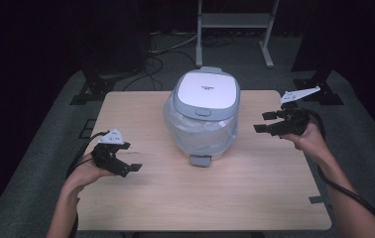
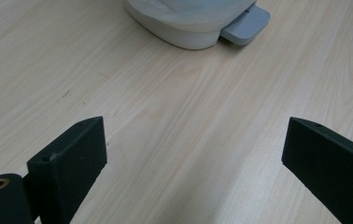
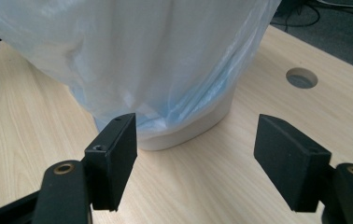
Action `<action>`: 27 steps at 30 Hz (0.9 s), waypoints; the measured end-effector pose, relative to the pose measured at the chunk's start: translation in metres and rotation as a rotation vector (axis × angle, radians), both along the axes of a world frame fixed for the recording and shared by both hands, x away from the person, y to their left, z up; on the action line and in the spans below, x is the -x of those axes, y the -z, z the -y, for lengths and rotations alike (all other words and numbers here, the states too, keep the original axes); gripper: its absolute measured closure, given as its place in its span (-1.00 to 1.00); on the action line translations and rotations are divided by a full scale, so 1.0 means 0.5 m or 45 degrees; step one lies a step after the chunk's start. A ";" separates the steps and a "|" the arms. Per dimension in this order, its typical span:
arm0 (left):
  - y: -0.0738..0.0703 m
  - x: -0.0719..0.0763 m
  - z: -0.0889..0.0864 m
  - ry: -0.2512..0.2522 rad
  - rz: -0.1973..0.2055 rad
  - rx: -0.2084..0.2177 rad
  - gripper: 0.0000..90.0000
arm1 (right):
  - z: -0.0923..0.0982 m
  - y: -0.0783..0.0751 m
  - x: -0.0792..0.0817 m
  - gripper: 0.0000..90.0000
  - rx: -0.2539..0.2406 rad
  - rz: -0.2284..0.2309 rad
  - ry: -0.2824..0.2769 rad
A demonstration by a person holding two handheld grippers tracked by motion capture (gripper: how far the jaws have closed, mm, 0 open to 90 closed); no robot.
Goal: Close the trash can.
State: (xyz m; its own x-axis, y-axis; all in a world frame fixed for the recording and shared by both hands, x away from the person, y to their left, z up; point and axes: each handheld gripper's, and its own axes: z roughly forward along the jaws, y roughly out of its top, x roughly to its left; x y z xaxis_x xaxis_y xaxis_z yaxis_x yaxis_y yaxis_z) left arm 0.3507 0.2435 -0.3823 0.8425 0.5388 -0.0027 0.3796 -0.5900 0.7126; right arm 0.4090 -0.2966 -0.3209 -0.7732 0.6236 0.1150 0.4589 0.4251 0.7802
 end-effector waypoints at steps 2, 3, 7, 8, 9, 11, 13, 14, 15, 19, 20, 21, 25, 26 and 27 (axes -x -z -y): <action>0.006 0.002 0.000 -0.004 -0.002 0.001 -0.87 | 0.000 0.007 0.003 -0.36 -0.003 -0.004 0.002; 0.009 0.002 -0.001 -0.005 -0.005 0.006 -0.87 | 0.000 0.011 0.005 -0.36 -0.004 -0.006 0.002; 0.020 0.007 -0.001 -0.013 -0.010 0.009 -0.87 | 0.000 0.028 0.010 -0.36 -0.011 -0.018 0.008; 0.023 0.008 -0.001 -0.013 -0.009 0.011 -0.87 | 0.001 0.032 0.012 -0.36 -0.010 -0.019 0.008; 0.025 0.009 -0.001 -0.015 -0.008 0.010 -0.87 | 0.001 0.036 0.013 -0.36 -0.012 -0.023 0.010; 0.029 0.011 -0.001 -0.026 -0.005 0.022 -0.87 | 0.002 0.043 0.016 -0.36 -0.010 -0.030 0.013; 0.033 0.013 -0.001 -0.030 -0.005 0.028 -0.87 | 0.003 0.048 0.019 -0.36 -0.012 -0.031 0.015; 0.034 0.013 -0.002 -0.033 -0.003 0.030 -0.87 | 0.003 0.050 0.021 -0.36 -0.013 -0.035 0.019; 0.035 0.013 -0.003 -0.032 0.000 0.026 -0.87 | 0.004 0.052 0.022 -0.36 -0.016 -0.034 0.019; 0.040 0.013 -0.001 -0.039 0.003 0.022 -0.87 | 0.008 0.059 0.029 -0.36 -0.015 -0.037 0.025; 0.041 0.013 -0.001 -0.038 0.003 0.024 -0.87 | 0.009 0.061 0.031 -0.36 -0.016 -0.038 0.028; 0.041 0.012 0.000 -0.039 0.004 0.025 -0.87 | 0.011 0.063 0.033 -0.36 -0.018 -0.035 0.030; 0.044 0.010 0.003 -0.038 0.007 0.024 -0.87 | 0.016 0.072 0.039 -0.36 -0.027 -0.044 0.044; 0.044 0.010 0.004 -0.038 0.010 0.022 -0.87 | 0.017 0.074 0.040 -0.36 -0.029 -0.045 0.045; 0.044 0.009 0.005 -0.037 0.013 0.018 -0.87 | 0.018 0.077 0.042 -0.36 -0.028 -0.048 0.048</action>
State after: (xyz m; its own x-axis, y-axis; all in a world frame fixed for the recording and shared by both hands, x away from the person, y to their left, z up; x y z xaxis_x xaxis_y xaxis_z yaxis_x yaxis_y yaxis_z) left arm 0.3460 0.2408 -0.4045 0.8266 0.5628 -0.0017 0.3889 -0.5690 0.7246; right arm 0.3880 -0.3056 -0.3591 -0.7442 0.6491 0.1575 0.5033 0.3899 0.7711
